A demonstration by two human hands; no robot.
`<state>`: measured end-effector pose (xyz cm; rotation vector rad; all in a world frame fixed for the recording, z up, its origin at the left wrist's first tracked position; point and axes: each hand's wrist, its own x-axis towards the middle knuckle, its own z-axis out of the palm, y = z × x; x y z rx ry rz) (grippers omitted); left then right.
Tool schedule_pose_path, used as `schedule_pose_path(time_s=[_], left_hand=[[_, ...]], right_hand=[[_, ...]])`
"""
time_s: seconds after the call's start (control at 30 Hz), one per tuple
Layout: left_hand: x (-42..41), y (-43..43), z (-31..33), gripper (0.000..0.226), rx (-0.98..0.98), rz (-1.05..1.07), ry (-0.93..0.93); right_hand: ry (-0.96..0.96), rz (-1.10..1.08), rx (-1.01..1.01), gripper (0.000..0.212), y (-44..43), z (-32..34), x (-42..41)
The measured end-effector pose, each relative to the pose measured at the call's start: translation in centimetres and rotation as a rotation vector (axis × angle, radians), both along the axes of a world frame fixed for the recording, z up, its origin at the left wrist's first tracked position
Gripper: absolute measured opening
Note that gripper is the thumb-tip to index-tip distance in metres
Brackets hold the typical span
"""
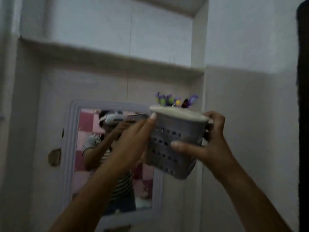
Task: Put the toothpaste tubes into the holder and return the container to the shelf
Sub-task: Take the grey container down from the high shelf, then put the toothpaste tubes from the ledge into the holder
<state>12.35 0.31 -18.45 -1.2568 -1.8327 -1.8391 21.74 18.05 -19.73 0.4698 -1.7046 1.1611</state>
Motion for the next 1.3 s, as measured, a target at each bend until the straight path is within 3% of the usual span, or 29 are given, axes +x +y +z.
schedule_pose_path(time_s=[0.17, 0.23, 0.27, 0.33, 0.53, 0.83, 1.07, 1.17, 1.3], left_hand=[[-0.5, -0.2, -18.3, 0.043, -0.16, -0.098, -0.324], [-0.6, -1.2, -23.8, 0.028, -0.26, -0.085, -0.42], [-0.7, -1.8, -25.9, 0.025, -0.301, -0.066, -0.451], [-0.9, -3.0, -29.7, 0.039, -0.36, -0.027, -0.5], [-1.0, -7.1, -37.3, 0.022, -0.442, 0.107, -0.611], [-1.8, -7.6, -42.3, 0.019, -0.478, 0.161, -0.613], [-3.0, -7.9, -44.2, 0.021, -0.459, 0.168, -0.592], [-4.3, -9.7, -46.2, 0.022, -0.595, 0.277, -0.589], [-5.2, -12.6, -48.7, 0.027, -0.946, 0.566, -0.524]], right_hand=[[-0.184, -0.089, -0.117, 0.09, -1.4, -20.1, -1.2], [-0.257, -0.165, -0.164, 0.088, -2.1, -26.7, -1.2], [-0.289, -0.221, -0.18, 0.09, -2.3, -29.7, -1.2], [-0.356, -0.32, -0.178, 0.096, -2.7, -34.8, -0.7], [-0.552, -0.437, -0.155, 0.098, -3.5, -45.8, 0.4], [-0.878, -0.421, -0.248, 0.104, -4.4, -53.2, -0.5], [-0.842, -0.478, -0.171, 0.092, -4.7, -55.5, -0.9], [-0.802, -0.495, -0.125, 0.088, -5.0, -55.3, -0.8], [-0.761, -0.484, -0.136, 0.085, -5.2, -54.8, -1.0]])
